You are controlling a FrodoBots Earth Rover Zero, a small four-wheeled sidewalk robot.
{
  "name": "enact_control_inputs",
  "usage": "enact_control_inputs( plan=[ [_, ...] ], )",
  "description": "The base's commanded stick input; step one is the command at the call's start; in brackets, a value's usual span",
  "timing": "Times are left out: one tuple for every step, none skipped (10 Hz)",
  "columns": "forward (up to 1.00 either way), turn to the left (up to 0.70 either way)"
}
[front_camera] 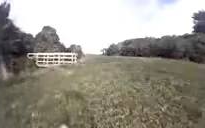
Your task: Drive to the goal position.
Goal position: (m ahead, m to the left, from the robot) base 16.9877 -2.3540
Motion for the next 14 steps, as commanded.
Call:
enact_control_inputs(
  plan=[
    [0.85,0.0],
    [0.85,0.0],
    [0.85,0.0],
    [0.85,0.0],
    [0.85,0.0],
    [0.85,0.0],
    [0.85,0.0],
    [0.85,0.0],
    [0.85,0.0],
    [0.85,0.0],
    [0.85,0.0],
    [0.85,0.0],
    [0.85,-0.05],
    [0.85,-0.22]
  ],
)
